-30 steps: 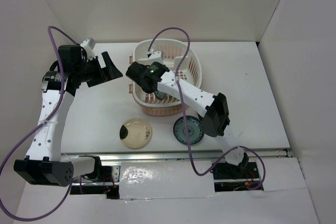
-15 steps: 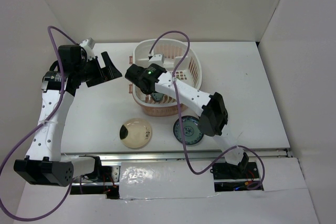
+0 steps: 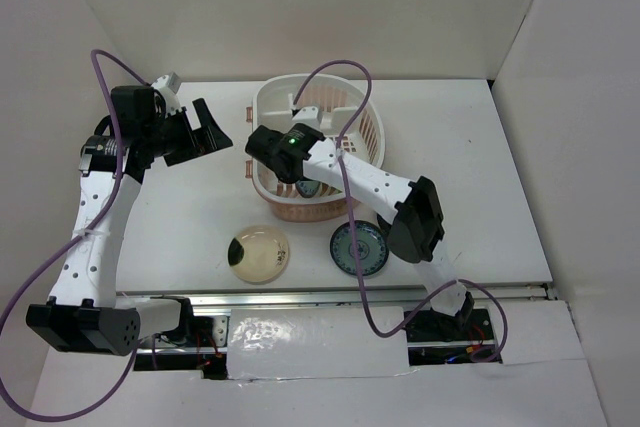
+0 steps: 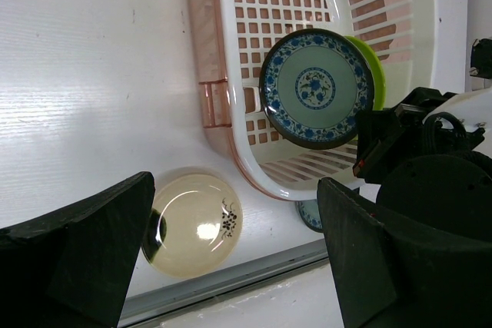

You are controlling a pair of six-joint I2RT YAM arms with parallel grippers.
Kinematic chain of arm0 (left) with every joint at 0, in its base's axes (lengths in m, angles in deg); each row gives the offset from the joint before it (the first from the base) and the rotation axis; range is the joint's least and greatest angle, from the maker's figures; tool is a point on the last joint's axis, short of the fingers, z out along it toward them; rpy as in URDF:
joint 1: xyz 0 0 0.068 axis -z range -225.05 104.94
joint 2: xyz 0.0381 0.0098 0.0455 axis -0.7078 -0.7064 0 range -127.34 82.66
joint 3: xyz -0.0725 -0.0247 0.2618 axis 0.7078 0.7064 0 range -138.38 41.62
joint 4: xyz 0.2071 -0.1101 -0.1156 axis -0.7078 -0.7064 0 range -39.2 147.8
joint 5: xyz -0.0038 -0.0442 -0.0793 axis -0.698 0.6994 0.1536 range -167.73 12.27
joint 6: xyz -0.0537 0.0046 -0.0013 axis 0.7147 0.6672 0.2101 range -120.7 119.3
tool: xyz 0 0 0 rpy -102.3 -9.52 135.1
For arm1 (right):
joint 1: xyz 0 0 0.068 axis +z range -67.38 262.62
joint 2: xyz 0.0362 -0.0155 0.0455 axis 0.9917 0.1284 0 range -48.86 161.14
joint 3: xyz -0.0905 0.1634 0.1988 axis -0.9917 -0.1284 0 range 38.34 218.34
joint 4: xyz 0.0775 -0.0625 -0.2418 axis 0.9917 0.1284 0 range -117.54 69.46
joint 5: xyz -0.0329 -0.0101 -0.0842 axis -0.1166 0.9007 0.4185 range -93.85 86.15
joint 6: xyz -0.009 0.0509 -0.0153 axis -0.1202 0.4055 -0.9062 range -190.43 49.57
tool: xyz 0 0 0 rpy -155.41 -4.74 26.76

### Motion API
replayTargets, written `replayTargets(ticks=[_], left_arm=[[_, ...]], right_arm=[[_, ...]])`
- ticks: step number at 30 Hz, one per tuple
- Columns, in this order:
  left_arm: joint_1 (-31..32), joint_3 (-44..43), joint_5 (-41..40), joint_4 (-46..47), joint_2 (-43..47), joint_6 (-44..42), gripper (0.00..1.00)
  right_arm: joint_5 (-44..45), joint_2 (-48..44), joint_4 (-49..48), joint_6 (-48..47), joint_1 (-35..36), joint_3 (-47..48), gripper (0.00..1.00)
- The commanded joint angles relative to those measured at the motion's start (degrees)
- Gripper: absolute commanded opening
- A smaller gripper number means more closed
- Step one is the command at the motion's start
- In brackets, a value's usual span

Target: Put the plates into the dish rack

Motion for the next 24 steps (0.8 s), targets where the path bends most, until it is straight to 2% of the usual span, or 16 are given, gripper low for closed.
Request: replayTargets(ticks=[1,16,24], left_arm=[[-0.27,-0.52,1.24,0.81,1.29,-0.92,0.99],[-0.27,-0.26,0.45,0.72,1.46,-1.36,0.99],[-0.27,-0.52,0.80,0.37,1.73,-1.45,0.99]], right_arm=[[2.67,-3.89,5.82,2.21,0.43,-0.86,0.00],[3.46,-2.05,5.91,-0.07,1.49,-1.12,0.00],[1.62,0.58,5.91,-0.42,3.51,2.38,0.00]])
